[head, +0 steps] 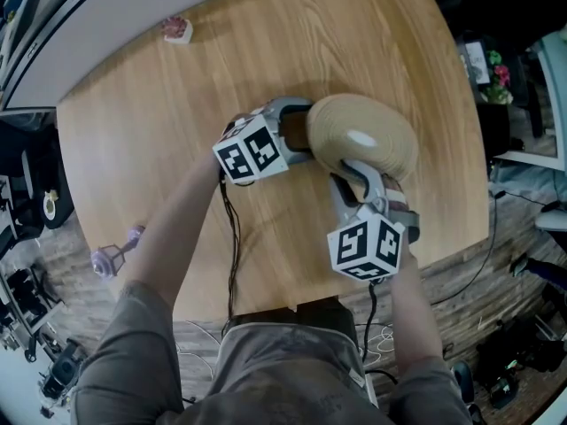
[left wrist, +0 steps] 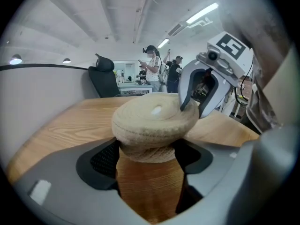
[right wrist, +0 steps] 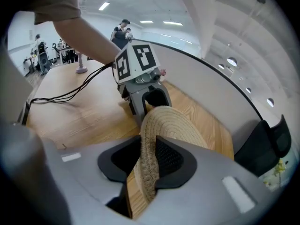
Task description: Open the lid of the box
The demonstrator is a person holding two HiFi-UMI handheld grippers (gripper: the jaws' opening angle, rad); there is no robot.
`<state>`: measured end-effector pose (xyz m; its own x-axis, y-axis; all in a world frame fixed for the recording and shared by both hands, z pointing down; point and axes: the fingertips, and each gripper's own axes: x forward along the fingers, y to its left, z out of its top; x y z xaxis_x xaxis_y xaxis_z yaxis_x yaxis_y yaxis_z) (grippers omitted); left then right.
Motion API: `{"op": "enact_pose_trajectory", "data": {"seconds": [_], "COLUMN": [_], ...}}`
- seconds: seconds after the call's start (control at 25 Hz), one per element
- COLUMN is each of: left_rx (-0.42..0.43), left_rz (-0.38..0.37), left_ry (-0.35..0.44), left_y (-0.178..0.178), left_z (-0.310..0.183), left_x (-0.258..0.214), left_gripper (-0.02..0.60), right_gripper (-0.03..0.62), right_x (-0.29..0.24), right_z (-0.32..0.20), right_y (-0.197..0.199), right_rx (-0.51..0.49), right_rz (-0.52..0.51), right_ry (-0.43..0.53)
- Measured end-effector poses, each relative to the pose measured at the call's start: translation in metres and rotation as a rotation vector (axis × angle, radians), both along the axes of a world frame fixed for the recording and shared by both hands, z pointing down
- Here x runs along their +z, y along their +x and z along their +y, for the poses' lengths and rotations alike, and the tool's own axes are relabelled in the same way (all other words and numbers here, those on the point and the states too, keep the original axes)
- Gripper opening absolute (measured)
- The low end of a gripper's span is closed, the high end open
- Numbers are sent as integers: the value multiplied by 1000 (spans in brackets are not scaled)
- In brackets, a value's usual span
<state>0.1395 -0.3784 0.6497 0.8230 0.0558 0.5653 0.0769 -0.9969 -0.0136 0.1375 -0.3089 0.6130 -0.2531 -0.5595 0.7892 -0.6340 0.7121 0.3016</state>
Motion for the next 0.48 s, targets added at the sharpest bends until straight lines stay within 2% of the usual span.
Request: {"op": "enact_pose_trajectory", "data": {"seconds": [0.2,0.36,0.48], "left_rx": [-20,-51,-75], "left_rz": [-14,-27,-37], "left_ry": [1,-20,-30], "left_y": [0,-3,-3], "left_z": [-1,0,0], "left_x": [0,1,1], "left_gripper": [365,364,362], "right_gripper": [92,86,80], "right_x": [-36,-85,-116], "right_z": [-6,-17,-17], "right_y": [6,29,62], "right_rx": [43,220,318], "right_rz": [-175,-438,-603], "right_ry": [77,202,292]}}
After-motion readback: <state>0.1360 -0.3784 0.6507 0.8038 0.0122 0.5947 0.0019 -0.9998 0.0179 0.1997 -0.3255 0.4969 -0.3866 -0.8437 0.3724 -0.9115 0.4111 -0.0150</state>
